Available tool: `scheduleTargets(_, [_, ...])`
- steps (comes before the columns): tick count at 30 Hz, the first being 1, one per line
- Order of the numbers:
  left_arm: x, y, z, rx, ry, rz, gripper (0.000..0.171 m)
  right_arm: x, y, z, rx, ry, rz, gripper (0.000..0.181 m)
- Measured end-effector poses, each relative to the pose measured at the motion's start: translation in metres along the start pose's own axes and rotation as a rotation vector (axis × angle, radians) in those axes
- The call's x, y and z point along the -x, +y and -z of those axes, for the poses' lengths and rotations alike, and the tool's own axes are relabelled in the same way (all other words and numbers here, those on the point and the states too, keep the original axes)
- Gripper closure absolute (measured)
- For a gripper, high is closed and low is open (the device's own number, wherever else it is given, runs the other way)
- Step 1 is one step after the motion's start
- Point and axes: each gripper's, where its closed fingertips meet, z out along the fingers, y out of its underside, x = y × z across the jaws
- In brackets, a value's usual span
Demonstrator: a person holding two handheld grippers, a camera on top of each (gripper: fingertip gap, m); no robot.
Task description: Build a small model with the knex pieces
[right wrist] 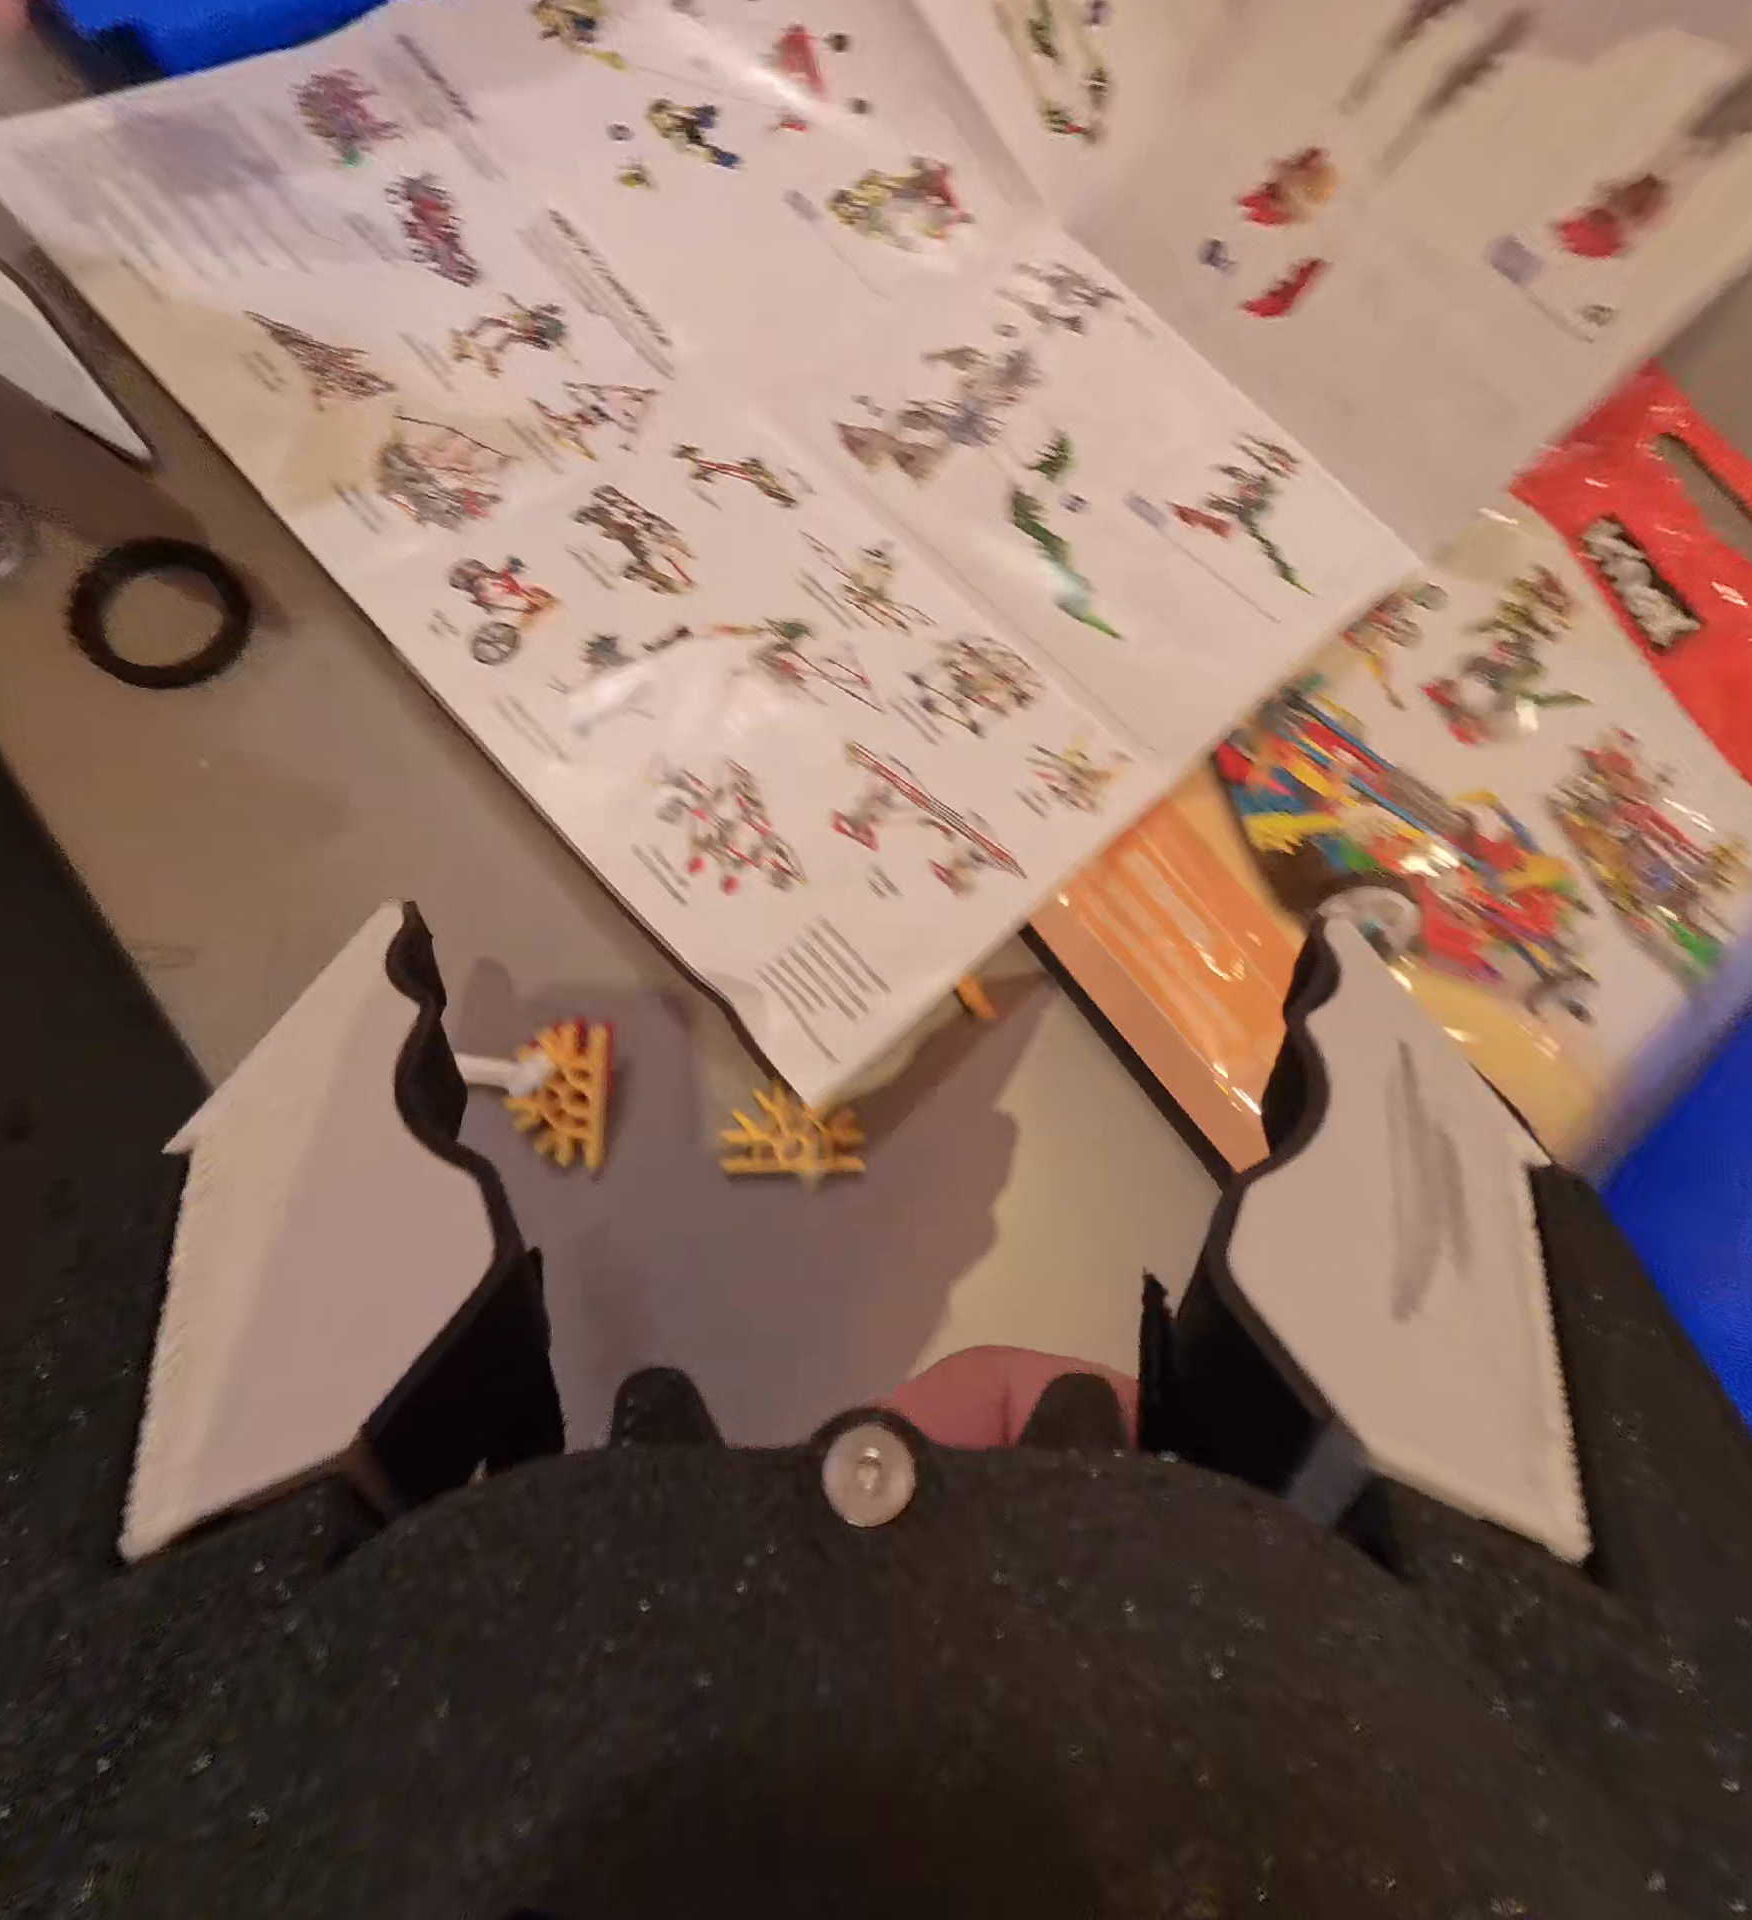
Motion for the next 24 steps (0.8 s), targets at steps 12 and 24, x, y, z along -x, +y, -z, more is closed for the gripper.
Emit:
scheduleTargets(12, [-0.004, 0.027, -0.082, 0.151, 0.099, 0.042, 0.062, 0.027, 0.0, -0.12, 0.122, -0.108, 0.007, 0.029])
scheduleTargets(24, [0.016, 0.033, -0.081, 0.138, -0.079, 0.162, 0.027, 0.021, 0.002, -0.116, 0.093, -0.078, 0.001, 0.031])
